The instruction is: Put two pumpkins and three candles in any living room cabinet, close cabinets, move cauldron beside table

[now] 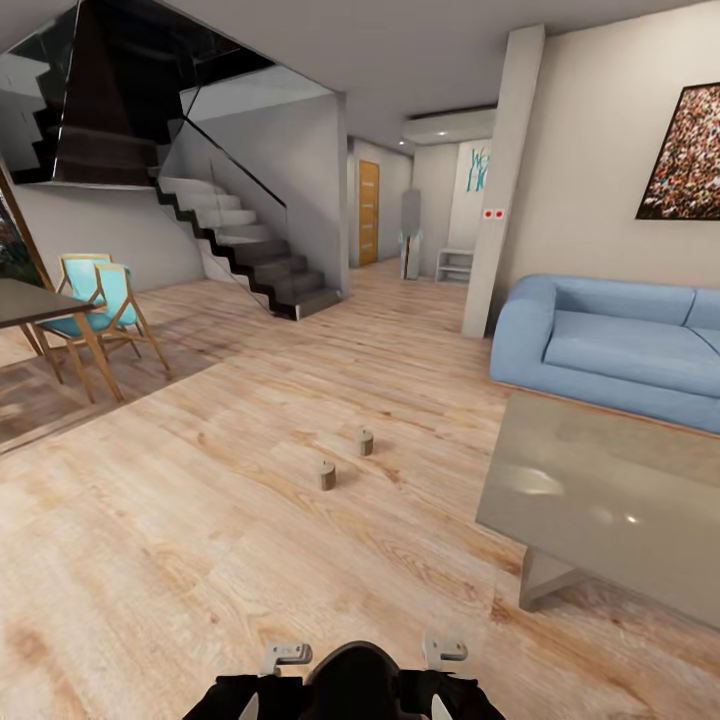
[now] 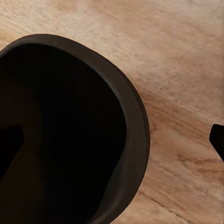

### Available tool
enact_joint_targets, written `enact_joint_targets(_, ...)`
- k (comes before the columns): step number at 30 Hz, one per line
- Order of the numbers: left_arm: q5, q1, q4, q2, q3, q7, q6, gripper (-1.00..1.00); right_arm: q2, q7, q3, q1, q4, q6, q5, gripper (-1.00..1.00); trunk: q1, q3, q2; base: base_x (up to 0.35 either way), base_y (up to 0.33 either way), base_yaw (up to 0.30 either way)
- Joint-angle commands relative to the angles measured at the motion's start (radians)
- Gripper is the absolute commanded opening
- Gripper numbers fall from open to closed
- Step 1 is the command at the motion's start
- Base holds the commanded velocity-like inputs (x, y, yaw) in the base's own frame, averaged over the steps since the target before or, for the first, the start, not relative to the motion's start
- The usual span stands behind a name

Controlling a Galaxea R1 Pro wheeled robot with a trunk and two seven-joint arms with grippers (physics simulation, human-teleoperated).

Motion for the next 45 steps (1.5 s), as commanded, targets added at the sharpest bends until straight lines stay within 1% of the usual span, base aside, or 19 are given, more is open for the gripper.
enact_joint_targets(1,0.003,0.0,-0.002,0.0,-0.001,-0.001,0.005,1.0,-0.001,-0.009,0.008,0.0,-0.002,0.005,-0.01,1.0,0.004,-0.004,-0.008,0.0,0.0,0.0)
enact_joint_targets(16,0.003,0.0,-0.002,-0.002,-0.002,-0.001,-0.009,1.0,-0.001,-0.009,0.008,0.0,-0.002,0.005,-0.011,1.0,0.061,-0.051,-0.113,0.0,0.0,0.0)
enact_joint_targets(45,0.003,0.0,-0.002,-0.002,-0.01,0.0,-0.012,1.0,-0.001,-0.015,0.008,0.0,-0.002,0.006,-0.01,1.0,0.172,-0.142,-0.316,0.0,0.0,0.0)
